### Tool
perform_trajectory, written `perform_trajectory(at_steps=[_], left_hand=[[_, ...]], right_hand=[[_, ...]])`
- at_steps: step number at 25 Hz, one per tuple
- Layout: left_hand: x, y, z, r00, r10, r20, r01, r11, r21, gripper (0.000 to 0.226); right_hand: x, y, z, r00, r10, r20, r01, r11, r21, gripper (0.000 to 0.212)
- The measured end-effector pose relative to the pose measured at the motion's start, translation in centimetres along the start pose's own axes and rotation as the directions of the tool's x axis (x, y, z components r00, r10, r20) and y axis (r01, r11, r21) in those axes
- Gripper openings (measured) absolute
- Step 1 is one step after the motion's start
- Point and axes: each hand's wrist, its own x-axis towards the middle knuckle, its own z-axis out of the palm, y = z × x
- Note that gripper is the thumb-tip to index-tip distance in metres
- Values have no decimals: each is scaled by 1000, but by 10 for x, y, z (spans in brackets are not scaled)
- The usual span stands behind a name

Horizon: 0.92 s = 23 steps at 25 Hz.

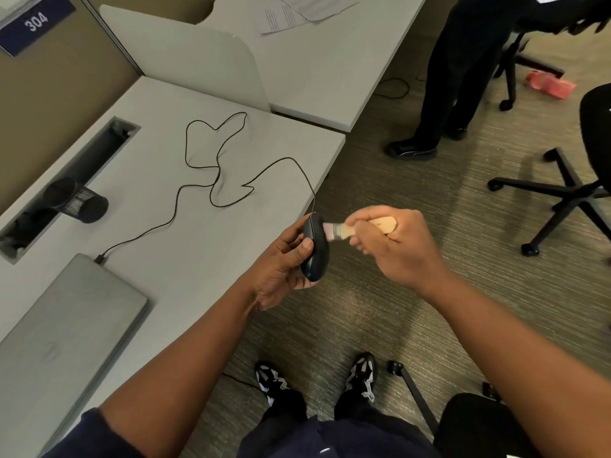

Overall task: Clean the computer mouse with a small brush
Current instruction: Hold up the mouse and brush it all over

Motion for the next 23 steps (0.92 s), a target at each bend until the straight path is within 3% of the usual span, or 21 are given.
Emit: perform_trajectory(at_steps=[3,7,10,13,18,23], left_hand=[[-1,1,4,1000,-1,8,1,1000,10,60],[-1,-1,3,999,9,-38,-10,1000,-24,61],[-1,0,1,1000,-1,2,2,996,-93,61],[-1,1,6,999,-17,42,22,994,-105,64],[3,3,10,999,-26,-18,23,992,-123,69],[6,3,8,997,-73,-20,71,993,-90,83]], right_hand=[[6,-3,2,998,-68,-18,68,998,-7,24],[-10,12,5,998,13,62,-12,1000,-6,23],[-15,15,3,996,-94,9,94,995,46,19],[-4,12,2,979,-188,83,193,979,-57,23],[-12,13,2,948,-105,300,147,982,-120,27],[-18,17,-8,936,-43,349,109,979,-173,23]])
